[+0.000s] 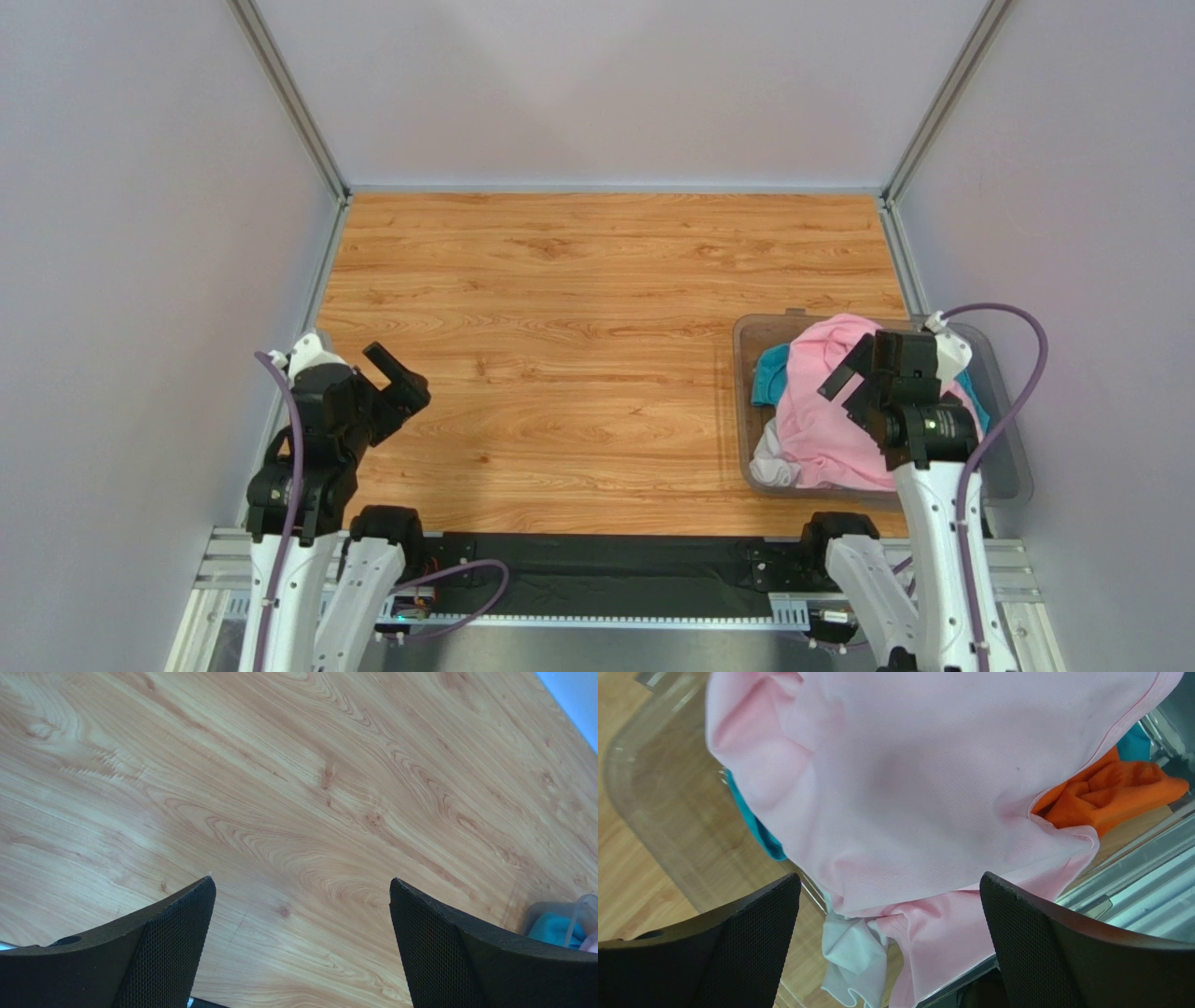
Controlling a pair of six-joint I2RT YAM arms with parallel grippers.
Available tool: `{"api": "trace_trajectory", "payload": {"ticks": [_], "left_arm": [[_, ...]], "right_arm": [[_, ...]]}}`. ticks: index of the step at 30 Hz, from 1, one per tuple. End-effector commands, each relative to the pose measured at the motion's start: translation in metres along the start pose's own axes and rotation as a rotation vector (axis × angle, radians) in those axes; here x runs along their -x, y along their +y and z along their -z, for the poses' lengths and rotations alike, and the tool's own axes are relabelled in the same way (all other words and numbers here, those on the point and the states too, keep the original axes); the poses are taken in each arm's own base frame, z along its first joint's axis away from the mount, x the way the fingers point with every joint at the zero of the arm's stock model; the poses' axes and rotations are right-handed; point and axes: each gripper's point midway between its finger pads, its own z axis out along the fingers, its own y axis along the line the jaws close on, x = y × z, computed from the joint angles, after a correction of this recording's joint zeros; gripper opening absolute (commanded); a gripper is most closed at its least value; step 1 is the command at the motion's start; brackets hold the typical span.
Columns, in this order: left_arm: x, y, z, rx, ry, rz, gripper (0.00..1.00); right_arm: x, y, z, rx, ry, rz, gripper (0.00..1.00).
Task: Fold and stack the t-shirts
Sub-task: Grab the tshirt from the pile
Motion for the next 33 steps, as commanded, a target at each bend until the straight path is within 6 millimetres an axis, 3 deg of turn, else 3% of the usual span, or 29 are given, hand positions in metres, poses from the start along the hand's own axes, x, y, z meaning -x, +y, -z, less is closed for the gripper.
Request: {"api": "trace_trajectory", "payload": {"ticks": [1, 12, 15, 17, 18, 19, 24, 25, 33], "left_arm": [[0.002, -0.009, -0.003, -0.04, 0.001, 0.002, 1.0], [-0.004, -0.011, -0.007, -0.064, 0.01, 0.005, 1.0], [-0.003, -0.012, -0.007, -0.064, 0.01, 0.006, 1.0], [-0.003, -0.012, -0.008, -0.064, 0.008, 0.007, 1.0], [-0.003, -0.012, -0.008, -0.065, 0.007, 0.008, 1.0], [-0.003, -0.011, -0.008, -0.064, 0.008, 0.007, 1.0], [-0.003, -0.012, -0.009, -0.063, 0.009, 0.009, 1.0], [-0.003, -0.012, -0.008, -0.064, 0.008, 0.008, 1.0], [-0.005, -0.011, -0.009, -0.061, 0.014, 0.01, 1.0]], "right_arm": [[-0.002, -0.001, -0.023, -0.07, 0.028, 0.002, 1.0], [0.017, 0.009, -0.083, -0.252, 0.035, -0.036, 0.97], [0.019, 0.01, -0.088, -0.277, 0.034, -0.057, 0.84], [0.02, 0.009, -0.089, -0.283, 0.025, -0.07, 0.63], [0.024, 0.01, -0.087, -0.277, 0.006, -0.078, 0.56], [0.025, 0.01, -0.087, -0.271, -0.002, -0.083, 0.43], [0.037, 0.015, -0.073, -0.203, -0.06, -0.087, 0.16], [0.039, 0.015, -0.07, -0.195, -0.069, -0.087, 0.0], [0.077, 0.027, -0.022, -0.057, -0.186, -0.092, 0.02]]}}
